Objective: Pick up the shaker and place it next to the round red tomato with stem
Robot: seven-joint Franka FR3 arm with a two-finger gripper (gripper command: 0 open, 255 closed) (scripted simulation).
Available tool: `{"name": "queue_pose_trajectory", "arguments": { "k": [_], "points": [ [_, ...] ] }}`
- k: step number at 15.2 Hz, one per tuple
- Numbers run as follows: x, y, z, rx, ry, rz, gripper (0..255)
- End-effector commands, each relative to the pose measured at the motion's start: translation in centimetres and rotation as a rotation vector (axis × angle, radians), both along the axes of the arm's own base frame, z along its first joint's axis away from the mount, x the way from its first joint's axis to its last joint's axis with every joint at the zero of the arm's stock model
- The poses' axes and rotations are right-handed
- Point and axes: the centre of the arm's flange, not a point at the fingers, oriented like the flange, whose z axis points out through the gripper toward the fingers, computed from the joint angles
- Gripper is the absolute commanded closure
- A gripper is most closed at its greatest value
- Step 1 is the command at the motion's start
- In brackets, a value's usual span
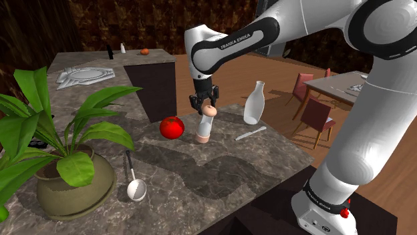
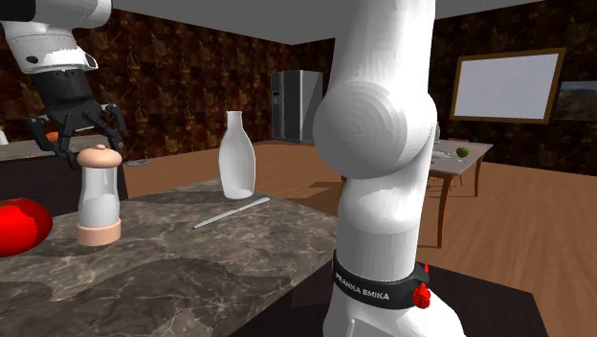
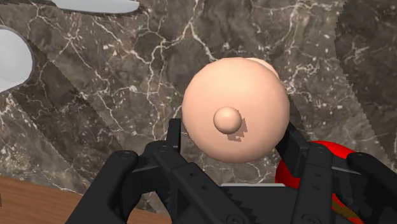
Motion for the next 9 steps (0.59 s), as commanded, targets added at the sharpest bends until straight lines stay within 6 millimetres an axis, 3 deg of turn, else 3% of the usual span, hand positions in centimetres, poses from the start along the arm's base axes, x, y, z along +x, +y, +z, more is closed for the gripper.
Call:
{"name": "queue_pose_trajectory", "arguments": {
  "k": [1,2,7,9],
  "points": [
    [0.0,0.0,0.0,0.0,0.0,0.0,255],
    [0.0,0.0,0.0,0.0,0.0,0.0,0],
    [0.0,0.0,0.0,0.0,0.0,0.0,0],
    [0.3,0.4,2.6,0.0,0.0,0.0,0]
  ]
}}
